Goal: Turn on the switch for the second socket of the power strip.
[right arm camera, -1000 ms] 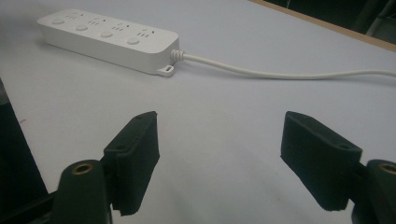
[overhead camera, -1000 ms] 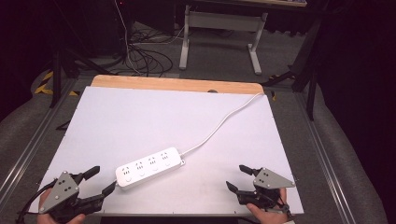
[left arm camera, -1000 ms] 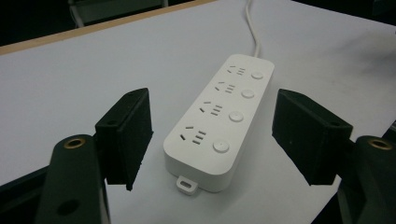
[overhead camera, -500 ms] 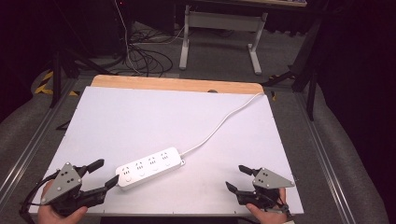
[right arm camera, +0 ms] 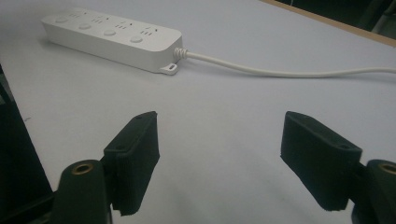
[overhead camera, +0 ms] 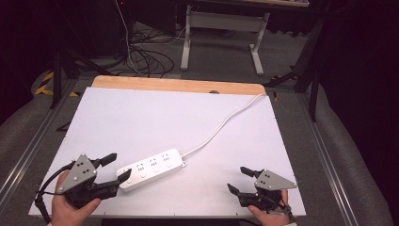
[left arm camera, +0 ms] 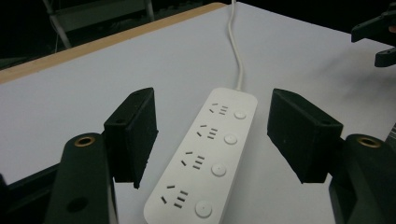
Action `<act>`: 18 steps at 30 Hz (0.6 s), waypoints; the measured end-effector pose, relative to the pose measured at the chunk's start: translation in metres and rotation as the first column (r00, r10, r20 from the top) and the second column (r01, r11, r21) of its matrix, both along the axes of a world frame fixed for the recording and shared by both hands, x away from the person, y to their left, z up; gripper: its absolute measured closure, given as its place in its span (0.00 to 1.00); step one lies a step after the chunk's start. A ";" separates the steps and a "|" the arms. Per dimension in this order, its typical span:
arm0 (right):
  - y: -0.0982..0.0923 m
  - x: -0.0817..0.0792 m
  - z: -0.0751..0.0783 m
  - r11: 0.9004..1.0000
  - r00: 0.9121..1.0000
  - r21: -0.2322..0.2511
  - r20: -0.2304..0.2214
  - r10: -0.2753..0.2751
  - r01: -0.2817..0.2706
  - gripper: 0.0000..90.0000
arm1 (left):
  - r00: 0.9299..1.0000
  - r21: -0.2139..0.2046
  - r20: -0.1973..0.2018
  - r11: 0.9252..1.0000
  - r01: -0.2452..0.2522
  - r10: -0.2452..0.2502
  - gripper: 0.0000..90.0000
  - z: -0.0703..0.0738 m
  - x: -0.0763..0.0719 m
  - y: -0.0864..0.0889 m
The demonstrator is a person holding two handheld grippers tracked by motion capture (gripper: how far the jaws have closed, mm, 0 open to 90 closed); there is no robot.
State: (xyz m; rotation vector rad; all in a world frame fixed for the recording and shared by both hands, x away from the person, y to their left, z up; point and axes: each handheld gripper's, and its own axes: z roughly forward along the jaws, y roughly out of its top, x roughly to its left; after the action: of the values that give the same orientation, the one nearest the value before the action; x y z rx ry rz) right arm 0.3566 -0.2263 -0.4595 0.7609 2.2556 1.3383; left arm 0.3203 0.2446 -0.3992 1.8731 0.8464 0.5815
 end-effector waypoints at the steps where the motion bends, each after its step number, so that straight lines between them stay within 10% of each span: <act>1: 0.000 0.000 0.000 1.000 1.000 -0.001 0.001 0.000 0.000 0.32 | 1.000 -0.001 -0.004 1.000 0.002 -0.002 0.37 0.001 0.001 -0.002; 18: 0.000 0.000 0.000 1.000 1.000 -0.001 -0.001 0.004 -0.004 0.32 | 0.999 0.036 -0.015 0.999 0.039 -0.038 0.36 0.006 0.020 -0.027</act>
State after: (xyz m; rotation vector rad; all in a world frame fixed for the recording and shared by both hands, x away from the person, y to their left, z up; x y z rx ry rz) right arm 0.3569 -0.2267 -0.4598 0.7576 2.2596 1.3389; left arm 0.3408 0.2171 -0.3932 1.9240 0.8120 0.5636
